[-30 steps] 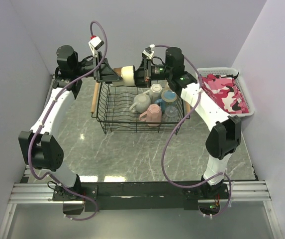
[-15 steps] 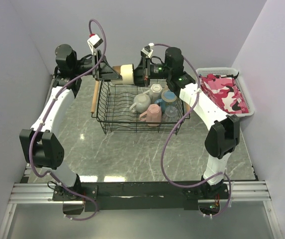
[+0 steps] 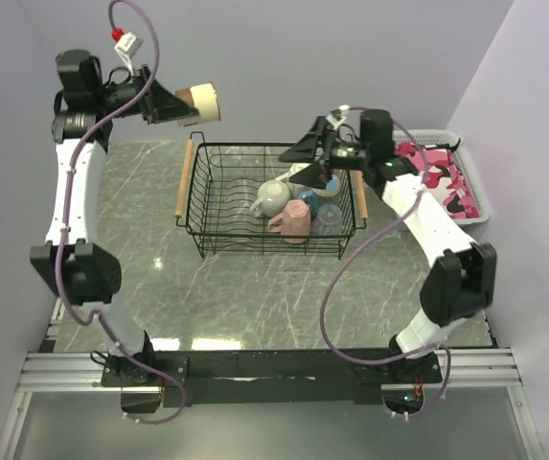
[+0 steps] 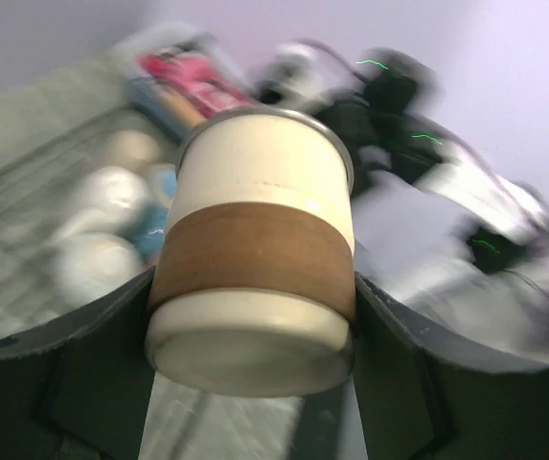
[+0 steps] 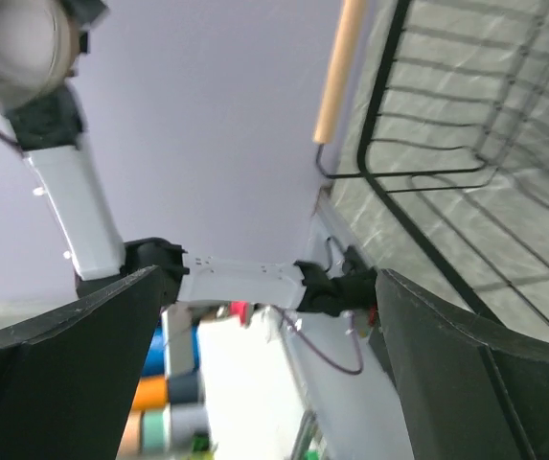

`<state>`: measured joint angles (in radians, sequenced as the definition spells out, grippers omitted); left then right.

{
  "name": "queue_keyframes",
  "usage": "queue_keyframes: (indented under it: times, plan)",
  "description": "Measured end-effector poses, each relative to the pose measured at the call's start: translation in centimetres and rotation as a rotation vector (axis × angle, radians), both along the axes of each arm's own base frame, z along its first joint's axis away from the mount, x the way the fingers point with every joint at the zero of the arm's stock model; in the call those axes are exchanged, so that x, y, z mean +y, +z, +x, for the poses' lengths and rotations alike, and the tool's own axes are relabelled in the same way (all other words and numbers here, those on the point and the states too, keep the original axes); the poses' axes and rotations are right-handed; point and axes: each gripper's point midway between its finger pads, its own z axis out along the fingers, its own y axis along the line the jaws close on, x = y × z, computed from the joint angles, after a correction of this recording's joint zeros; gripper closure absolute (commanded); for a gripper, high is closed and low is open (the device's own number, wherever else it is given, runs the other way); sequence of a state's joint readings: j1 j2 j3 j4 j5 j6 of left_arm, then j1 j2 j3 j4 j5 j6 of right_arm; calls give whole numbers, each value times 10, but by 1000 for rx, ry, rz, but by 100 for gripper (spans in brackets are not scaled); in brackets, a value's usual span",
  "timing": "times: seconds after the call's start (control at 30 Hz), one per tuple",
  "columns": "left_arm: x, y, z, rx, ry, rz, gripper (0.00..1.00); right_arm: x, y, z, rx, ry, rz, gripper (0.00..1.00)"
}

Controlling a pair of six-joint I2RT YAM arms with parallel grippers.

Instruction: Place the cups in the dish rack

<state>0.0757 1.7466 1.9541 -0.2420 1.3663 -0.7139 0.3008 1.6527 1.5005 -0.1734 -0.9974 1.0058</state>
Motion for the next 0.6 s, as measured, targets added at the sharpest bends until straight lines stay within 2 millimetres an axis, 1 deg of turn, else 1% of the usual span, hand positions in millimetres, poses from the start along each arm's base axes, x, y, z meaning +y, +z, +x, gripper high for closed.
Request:
queue_keyframes:
  times: [0.03,0.1,0.13,0.17,0.2,0.23,0.3,0.33,0.37,0.4,0.47,0.53,0.6]
  plan:
    - [0,-2,13,-43,48,36,99,-8,3,0,-8,-25,-7,0]
    - [-6,-19,39,-109,146,156,99,-24,16,-4,-44,-76,-15,0]
    - [-13,-37,46,-122,172,228,99,-32,27,-8,-77,-97,-12,0]
    - [-22,-64,51,-112,189,308,99,-38,39,-13,-111,-115,-7,0]
    - [-21,-82,53,-93,211,363,99,-43,51,-18,-147,-130,-2,0]
    - [-34,-111,49,-74,199,440,99,-47,61,-23,-179,-143,2,0]
    - [-41,-159,43,-26,199,588,99,-58,83,-36,-252,-170,10,0]
    - [-44,-181,39,-3,192,658,99,-62,92,-43,-285,-184,12,0]
    - [-44,-195,36,16,188,714,99,-66,98,-49,-310,-196,10,0]
    - [-42,-206,36,26,192,760,99,-69,102,-52,-327,-206,5,0]
    - [-34,-218,42,17,221,840,99,-75,106,-60,-355,-230,-15,0]
    - [-23,-224,50,5,266,905,99,-81,104,-64,-366,-251,-41,0]
    - [-13,-228,55,-8,304,955,99,-86,100,-64,-361,-266,-60,0]
